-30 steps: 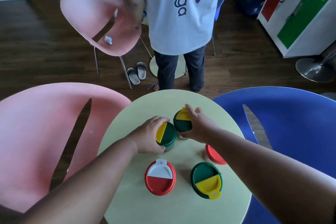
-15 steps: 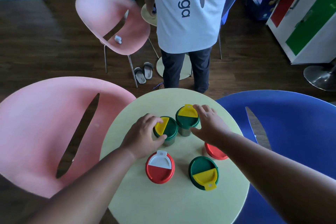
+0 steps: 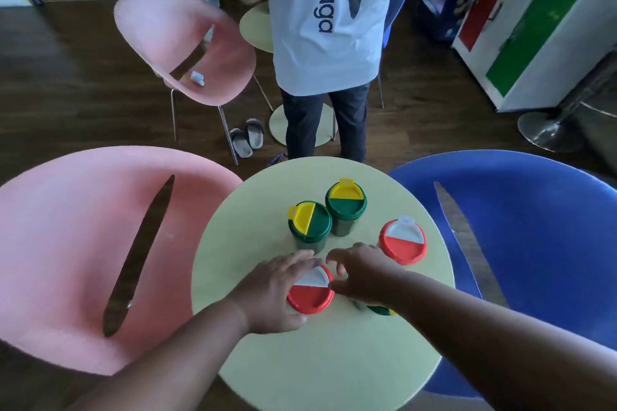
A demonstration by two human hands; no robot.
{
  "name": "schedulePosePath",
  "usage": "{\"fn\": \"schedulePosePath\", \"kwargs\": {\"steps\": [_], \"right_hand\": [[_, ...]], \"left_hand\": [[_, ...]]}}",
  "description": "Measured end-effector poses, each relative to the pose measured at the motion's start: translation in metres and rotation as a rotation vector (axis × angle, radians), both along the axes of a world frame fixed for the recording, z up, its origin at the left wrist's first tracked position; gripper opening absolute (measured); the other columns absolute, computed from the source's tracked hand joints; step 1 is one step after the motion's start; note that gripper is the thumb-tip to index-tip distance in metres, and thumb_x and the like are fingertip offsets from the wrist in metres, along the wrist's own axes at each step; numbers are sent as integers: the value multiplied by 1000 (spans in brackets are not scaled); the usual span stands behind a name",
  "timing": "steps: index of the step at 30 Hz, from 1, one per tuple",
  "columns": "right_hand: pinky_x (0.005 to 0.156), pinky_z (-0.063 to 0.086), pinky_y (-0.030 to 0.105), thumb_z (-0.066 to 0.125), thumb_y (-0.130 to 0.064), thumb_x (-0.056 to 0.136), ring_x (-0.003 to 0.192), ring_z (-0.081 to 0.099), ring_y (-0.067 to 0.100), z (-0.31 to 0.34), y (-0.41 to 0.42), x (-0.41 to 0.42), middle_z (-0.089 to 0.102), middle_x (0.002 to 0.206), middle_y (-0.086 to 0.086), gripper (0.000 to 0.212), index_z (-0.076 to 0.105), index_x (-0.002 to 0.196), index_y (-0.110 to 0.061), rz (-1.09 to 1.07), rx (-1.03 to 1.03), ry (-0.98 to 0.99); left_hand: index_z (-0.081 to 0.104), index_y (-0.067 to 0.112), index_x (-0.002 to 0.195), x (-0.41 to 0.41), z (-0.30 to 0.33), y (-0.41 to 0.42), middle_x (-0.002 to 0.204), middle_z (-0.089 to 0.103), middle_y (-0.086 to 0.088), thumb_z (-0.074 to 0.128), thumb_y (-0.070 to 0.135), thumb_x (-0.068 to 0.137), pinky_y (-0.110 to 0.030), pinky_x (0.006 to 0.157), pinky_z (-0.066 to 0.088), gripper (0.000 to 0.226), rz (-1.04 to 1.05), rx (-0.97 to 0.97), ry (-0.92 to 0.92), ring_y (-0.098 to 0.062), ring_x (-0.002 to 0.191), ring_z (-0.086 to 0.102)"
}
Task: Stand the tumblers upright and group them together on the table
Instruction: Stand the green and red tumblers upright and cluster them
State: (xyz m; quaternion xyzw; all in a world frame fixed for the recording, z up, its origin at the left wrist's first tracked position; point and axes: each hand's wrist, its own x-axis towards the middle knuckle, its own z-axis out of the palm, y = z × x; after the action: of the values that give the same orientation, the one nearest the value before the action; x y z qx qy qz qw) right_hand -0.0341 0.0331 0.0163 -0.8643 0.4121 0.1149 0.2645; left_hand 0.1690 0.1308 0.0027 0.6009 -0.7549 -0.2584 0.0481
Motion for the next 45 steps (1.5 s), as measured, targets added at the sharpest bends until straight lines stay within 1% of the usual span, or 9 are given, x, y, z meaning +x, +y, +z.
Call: {"fn": "schedulePosePath", "kwargs": {"steps": [6, 11, 14, 18, 22, 24, 30, 33, 45], "right_hand": [[98, 37, 41, 56, -45, 91, 115, 55, 25, -4, 23, 9, 71, 111, -2, 38, 57, 125, -28, -101, -78, 40], [100, 33, 41, 54, -46, 92, 118, 51, 27, -9, 33, 13, 69, 115, 2, 44, 50, 134, -33, -252, -78, 62], [103, 32, 41, 54, -46, 94, 122, 48, 23, -8, 37, 14, 70, 118, -6, 46, 49, 138, -32, -320, -76, 35], [106, 31, 41, 54, -45, 95, 123, 49, 21, -4, 38, 15, 70, 117, -11, 45, 50, 137, -31, -350, -79, 15], [106, 30, 42, 51, -47, 96, 119, 49, 21, -4, 40, 17, 71, 112, -8, 42, 51, 135, -31, -349, -82, 23], [105, 31, 42, 50, -48, 96, 118, 50, 22, -4, 41, 18, 71, 112, -6, 42, 50, 135, -31, -342, -85, 36], [104, 29, 43, 49, -49, 95, 118, 51, 24, -7, 36, 21, 70, 111, -2, 42, 49, 134, -32, -330, -113, 103], [105, 29, 43, 48, -47, 98, 119, 51, 23, -8, 32, 23, 70, 113, -2, 41, 49, 136, -32, -333, -100, 106], [103, 31, 41, 49, -38, 101, 118, 53, 23, -5, 2, 16, 71, 114, -2, 32, 59, 129, -28, -304, -98, -29]], "left_hand": [[28, 43, 139, 0, -3, -7, 130, 43, 8, 71, 69, 62, -33, 91, 49, 92, 77, 1, -66, -17, 119, 51], [23, 36, 152, 5, -4, -10, 159, 24, 12, 69, 50, 74, -32, 114, 28, 91, -119, -28, -4, -13, 143, 30], [30, 35, 150, 10, -4, -15, 155, 33, 11, 70, 47, 74, -31, 112, 31, 87, -127, -33, 9, -14, 140, 36], [37, 31, 143, 6, -6, -14, 129, 46, 4, 66, 70, 67, -34, 96, 46, 90, -9, -124, -54, -19, 119, 49], [24, 29, 154, 11, -11, -11, 159, 26, 5, 63, 55, 79, -33, 112, 28, 89, -131, -131, -63, -16, 144, 29], [21, 29, 155, 15, -11, -11, 161, 23, 6, 63, 46, 82, -31, 114, 26, 86, -148, -95, -44, -16, 145, 28], [26, 26, 153, 11, -12, -10, 144, 37, 2, 71, 63, 72, -31, 105, 37, 100, 12, -103, -23, -18, 133, 38], [20, 29, 155, 9, -16, -7, 157, 26, 5, 74, 56, 74, -31, 110, 36, 102, 41, -5, 72, -15, 141, 33], [36, 28, 146, -18, -20, -8, 140, 47, 10, 84, 49, 66, -20, 94, 43, 95, 376, -49, 245, -9, 123, 50]]}}
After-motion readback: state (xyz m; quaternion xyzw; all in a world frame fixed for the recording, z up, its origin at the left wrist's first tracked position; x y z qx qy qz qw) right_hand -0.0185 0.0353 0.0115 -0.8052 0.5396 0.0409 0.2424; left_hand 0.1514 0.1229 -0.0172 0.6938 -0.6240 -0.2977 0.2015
